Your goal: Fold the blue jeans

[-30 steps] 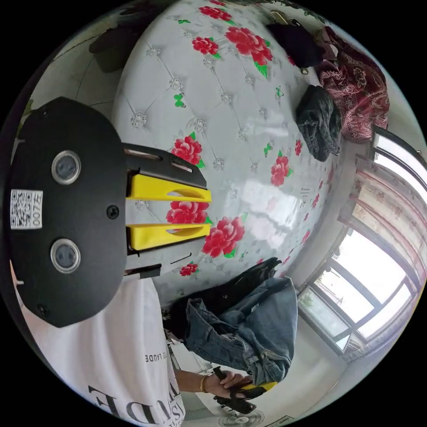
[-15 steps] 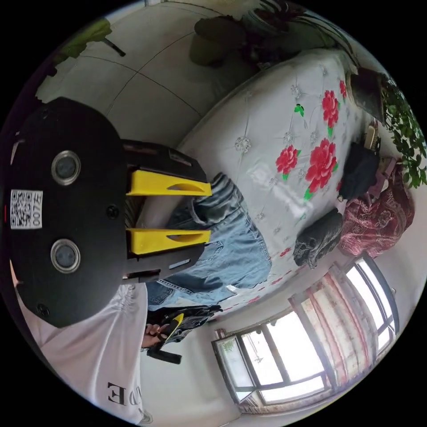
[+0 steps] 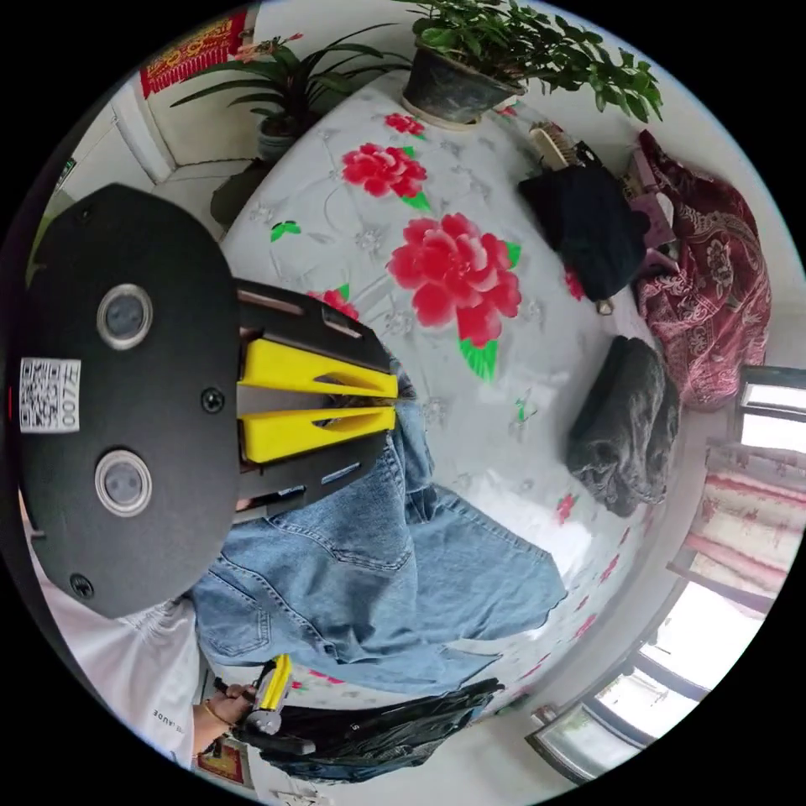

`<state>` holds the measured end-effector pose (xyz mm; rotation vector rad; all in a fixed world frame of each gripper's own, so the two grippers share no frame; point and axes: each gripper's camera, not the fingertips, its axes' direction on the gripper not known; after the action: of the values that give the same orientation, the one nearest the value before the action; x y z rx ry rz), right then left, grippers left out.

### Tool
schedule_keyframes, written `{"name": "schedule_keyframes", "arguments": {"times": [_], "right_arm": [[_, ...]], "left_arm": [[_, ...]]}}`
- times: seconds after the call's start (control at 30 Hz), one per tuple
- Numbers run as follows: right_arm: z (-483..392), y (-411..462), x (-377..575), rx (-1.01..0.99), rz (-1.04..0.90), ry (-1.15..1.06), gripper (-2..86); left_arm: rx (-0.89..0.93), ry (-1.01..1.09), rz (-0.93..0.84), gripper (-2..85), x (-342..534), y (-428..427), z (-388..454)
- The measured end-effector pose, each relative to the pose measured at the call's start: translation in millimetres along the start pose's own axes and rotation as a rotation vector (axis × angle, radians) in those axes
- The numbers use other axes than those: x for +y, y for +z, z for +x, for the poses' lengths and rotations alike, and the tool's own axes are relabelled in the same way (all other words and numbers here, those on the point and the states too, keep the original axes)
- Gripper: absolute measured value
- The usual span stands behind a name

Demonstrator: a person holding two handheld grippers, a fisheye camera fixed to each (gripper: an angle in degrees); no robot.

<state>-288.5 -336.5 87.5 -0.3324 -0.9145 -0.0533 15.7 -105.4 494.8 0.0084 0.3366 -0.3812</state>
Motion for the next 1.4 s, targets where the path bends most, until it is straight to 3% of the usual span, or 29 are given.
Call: {"name": "schedule_keyframes", "arguments": {"times": [0.13,0.23,0.33,0.43,0.5,0.63,0.8,0.87,0.93,1.07,1.2,1.3,1.4], "right_arm": [[-84,28,-45,-0.273,-0.072,-0.277,3.8],[-97,19,-58,-0.158,-0.087,-0.408,5.7],[-17,-21,-51,-0.072,0.096,-0.179,6.7],[109,-70,-17,0.027,0.266,0.224,7.7],[195,-106,20,0.143,0.340,0.460,8.5],[294,-140,53,0.266,0.346,0.650,9.8],[398,-143,54,0.322,0.250,0.795,10.8],[417,-131,49,0.292,0.192,0.819,10.5],[413,-130,42,0.342,0.205,0.772,8.7],[389,-131,22,0.334,0.130,0.532,3.3],[364,-225,62,0.245,0.386,0.392,1.3],[340,-287,126,0.228,0.524,0.327,1.0],[330,-280,184,0.308,0.460,0.337,1.3]], "left_arm": [[-0.146,-0.146,0.110,4.3,-53,-31,-46],[-0.317,-0.209,0.170,7.0,-52,-58,-54],[-0.269,-0.203,0.220,8.6,2,-71,-51],[-0.013,-0.175,0.190,12.3,89,-59,-36],[0.145,-0.200,0.085,15.0,163,-39,-11],[0.238,-0.171,-0.097,18.0,230,-17,51],[-0.013,0.037,-0.114,16.2,215,5,151],[-0.131,0.008,-0.163,9.6,192,22,166],[-0.163,0.021,-0.193,3.0,169,29,176],[-0.340,0.048,-0.108,-0.1,114,-14,179],[-0.690,0.383,0.006,-0.6,91,-96,193],[-0.868,0.599,-0.045,-0.6,116,-113,199],[-0.816,0.937,-0.183,-0.6,180,-83,207]]}}
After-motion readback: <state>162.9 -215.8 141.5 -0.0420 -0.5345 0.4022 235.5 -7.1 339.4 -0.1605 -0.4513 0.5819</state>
